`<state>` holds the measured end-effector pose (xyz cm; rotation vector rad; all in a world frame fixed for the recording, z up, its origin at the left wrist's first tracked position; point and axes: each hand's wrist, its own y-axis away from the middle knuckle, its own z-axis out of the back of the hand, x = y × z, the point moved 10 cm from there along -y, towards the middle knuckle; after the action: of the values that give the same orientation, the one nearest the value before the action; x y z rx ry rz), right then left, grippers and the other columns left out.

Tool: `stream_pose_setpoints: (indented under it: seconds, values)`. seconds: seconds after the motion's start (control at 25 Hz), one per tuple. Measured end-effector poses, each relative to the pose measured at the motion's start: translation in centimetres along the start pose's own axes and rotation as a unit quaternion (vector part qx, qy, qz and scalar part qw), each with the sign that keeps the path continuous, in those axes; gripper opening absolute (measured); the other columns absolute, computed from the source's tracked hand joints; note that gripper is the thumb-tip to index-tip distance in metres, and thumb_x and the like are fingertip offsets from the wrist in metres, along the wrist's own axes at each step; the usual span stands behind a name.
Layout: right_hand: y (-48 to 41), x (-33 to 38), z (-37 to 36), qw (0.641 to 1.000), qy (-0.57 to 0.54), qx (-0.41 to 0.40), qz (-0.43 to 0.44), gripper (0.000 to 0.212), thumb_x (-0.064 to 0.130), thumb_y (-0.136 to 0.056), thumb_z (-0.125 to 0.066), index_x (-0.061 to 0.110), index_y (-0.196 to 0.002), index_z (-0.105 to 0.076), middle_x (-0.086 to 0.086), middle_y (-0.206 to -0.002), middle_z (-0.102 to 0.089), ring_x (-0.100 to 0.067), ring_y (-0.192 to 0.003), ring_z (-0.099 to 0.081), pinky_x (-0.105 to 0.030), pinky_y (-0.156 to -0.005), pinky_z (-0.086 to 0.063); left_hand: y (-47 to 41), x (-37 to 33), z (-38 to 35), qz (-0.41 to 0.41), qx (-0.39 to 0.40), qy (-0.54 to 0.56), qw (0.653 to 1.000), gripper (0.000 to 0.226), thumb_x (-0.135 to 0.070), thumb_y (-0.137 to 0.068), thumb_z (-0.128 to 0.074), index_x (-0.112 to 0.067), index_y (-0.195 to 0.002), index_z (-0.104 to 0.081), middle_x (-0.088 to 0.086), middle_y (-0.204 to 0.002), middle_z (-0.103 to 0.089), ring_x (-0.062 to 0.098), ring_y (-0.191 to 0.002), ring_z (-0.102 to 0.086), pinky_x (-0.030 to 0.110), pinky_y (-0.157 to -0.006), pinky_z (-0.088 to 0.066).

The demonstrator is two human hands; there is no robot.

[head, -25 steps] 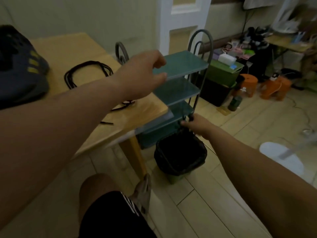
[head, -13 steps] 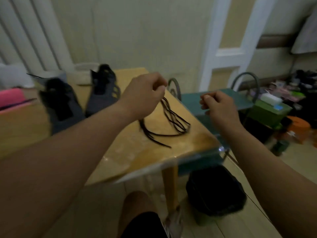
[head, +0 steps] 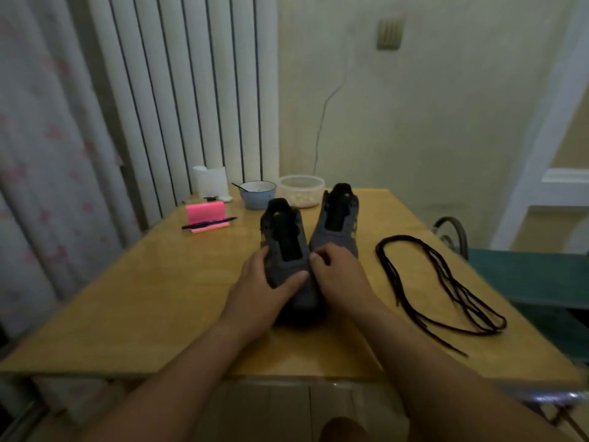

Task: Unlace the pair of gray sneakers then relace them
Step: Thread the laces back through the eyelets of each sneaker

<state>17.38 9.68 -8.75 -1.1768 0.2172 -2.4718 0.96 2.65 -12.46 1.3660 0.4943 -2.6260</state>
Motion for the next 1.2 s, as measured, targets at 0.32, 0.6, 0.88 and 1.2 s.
stream_pose_setpoints:
  seconds: [0.32,0.6,0.88,1.2]
  values:
    - [-0.2,0.0,-1.0,0.999,-0.038,-0.012,0.001,0.024,0.030,-0.108,-0.051,0.024,-0.102,-0.073,0.011,-0.094,-0.071,-0.004,-0.085,-0.064,-0.029,-0.072,-0.052,-1.2,-0.3,-0.8,-0.067,0.040,0.024,0.997,0.108,-0.079,-0.079,-0.071,-0.047,-0.163,-0.011,-0.023,-0.163,-0.013,0.013,-0.153,-0.024,0.045,-0.125,-0.031]
    - [0.6,-2.4,1.2,0.978,-0.162,0.120,-0.056,0.025,0.012,-0.107,-0.051,0.018,-0.116,-0.074,0.000,-0.104,-0.079,-0.018,-0.095,-0.075,-0.042,-0.087,-0.061,-1.3,-0.4,-0.8,-0.070,0.019,0.017,0.997,0.091,-0.060,-0.088,-0.073,-0.047,-0.161,-0.021,-0.011,-0.161,-0.024,0.023,-0.150,-0.029,0.049,-0.123,-0.032]
    - [1.7,-9.6,9.8,0.971,0.153,0.135,-0.120,0.023,0.012,-0.101,-0.059,0.027,-0.115,-0.071,0.005,-0.107,-0.067,-0.013,-0.096,-0.064,-0.033,-0.085,-0.056,0.1,-1.1,-0.6,-0.066,0.025,0.009,0.997,0.096,-0.038,-0.090,-0.079,-0.038,-0.165,-0.018,-0.008,-0.163,-0.020,0.021,-0.151,-0.029,0.043,-0.125,-0.029]
    - [1.2,-9.2,8.0,0.903,0.352,0.235,-0.067,0.022,0.025,-0.098,-0.063,0.018,-0.119,-0.067,-0.005,-0.114,-0.067,-0.026,-0.102,-0.063,-0.044,-0.096,-0.057,-0.1,-1.7,-0.2,-0.011,0.071,0.006,0.997,0.084,-0.048,-0.096,-0.070,-0.036,-0.164,-0.022,-0.002,-0.164,-0.023,0.023,-0.148,-0.035,0.039,-0.119,-0.034]
